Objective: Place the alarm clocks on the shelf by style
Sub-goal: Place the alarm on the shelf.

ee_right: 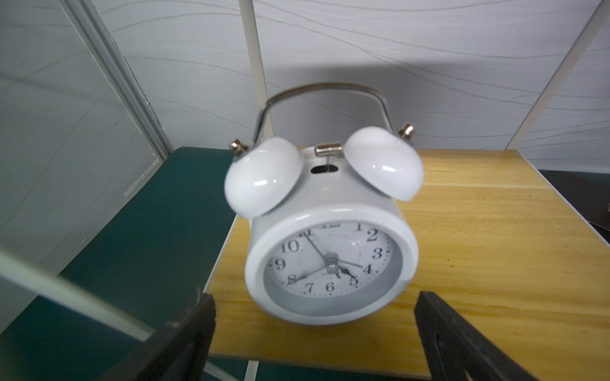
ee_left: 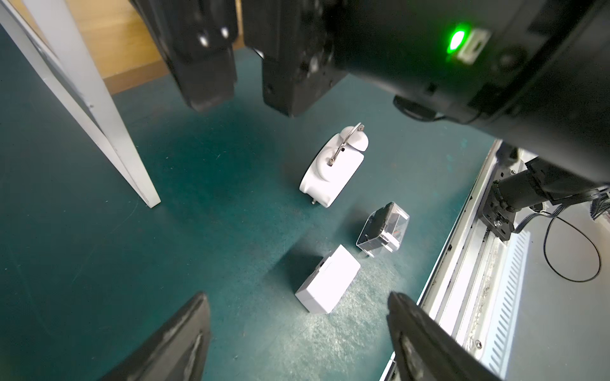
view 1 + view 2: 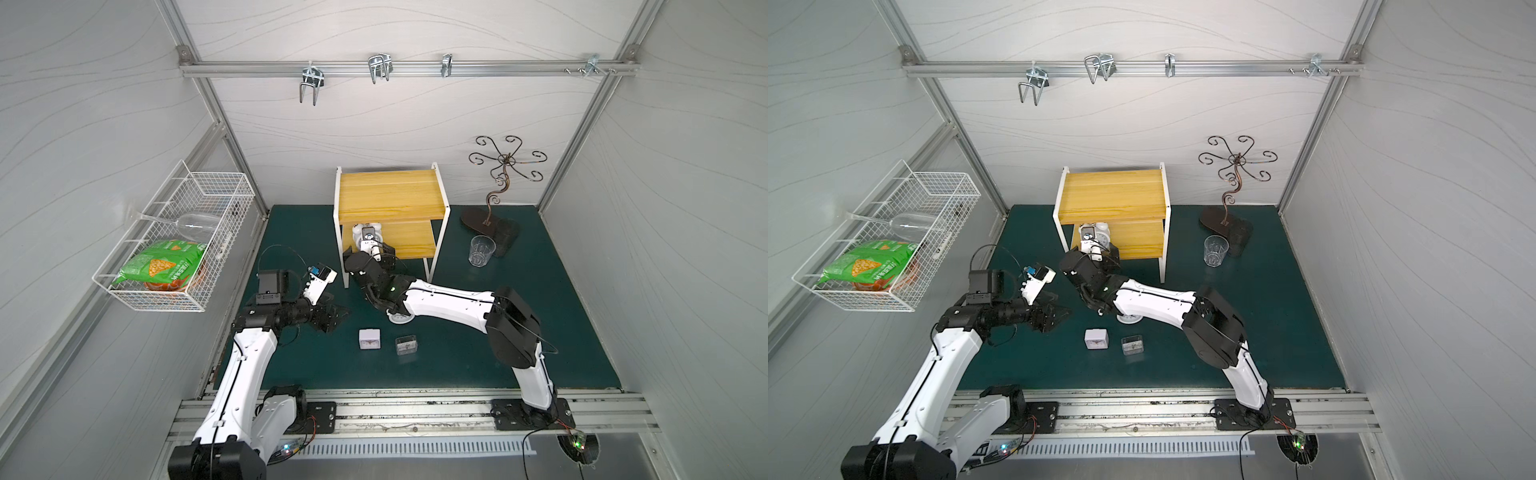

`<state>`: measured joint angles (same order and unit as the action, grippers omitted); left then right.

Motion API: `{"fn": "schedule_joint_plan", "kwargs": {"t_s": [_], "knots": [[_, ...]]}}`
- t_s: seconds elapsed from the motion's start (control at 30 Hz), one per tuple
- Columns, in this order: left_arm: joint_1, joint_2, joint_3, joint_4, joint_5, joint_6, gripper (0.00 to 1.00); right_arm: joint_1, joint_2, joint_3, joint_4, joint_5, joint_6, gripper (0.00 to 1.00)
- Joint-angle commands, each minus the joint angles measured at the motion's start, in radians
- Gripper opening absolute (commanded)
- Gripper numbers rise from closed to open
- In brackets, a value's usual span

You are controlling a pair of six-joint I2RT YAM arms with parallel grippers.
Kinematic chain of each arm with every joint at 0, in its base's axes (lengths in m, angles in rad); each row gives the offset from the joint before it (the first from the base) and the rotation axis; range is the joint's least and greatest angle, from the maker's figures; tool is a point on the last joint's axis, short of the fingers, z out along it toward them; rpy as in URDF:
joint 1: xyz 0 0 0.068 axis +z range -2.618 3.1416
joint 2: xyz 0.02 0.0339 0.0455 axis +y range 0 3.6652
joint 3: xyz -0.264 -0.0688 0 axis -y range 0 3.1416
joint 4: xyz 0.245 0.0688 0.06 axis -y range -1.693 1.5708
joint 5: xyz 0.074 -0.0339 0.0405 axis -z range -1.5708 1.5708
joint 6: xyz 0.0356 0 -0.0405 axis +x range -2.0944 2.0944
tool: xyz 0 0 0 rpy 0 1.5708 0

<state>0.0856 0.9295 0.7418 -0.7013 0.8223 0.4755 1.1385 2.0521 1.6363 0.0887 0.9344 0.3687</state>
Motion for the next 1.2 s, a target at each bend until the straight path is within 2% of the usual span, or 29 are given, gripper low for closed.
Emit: {"fn": "schedule_joint_plan", "kwargs": {"t_s": [0.0, 0.33, 0.83, 1.0, 1.17], "knots": [[0.006, -0.015, 0.004, 0.007, 0.018, 0.011, 0.86, 0.014, -0.076, -0.037, -0.004, 0.013, 0.007, 0.99], [0.006, -0.018, 0.004, 0.006, 0.026, 0.011, 0.86, 0.049, -0.265, -0.203, -0.142, -0.052, 0.079, 0.99], [0.006, -0.015, 0.0, 0.019, 0.037, 0.008, 0.87, 0.05, -0.683, -0.579, -0.387, -0.186, 0.216, 0.99], [0.006, -0.014, -0.004, 0.019, 0.038, 0.009, 0.87, 0.055, -0.746, -0.682, -0.415, -0.218, 0.277, 0.99], [0.006, -0.009, -0.004, 0.023, 0.045, 0.009, 0.87, 0.063, -0.746, -0.71, -0.412, -0.271, 0.313, 0.99]]}}
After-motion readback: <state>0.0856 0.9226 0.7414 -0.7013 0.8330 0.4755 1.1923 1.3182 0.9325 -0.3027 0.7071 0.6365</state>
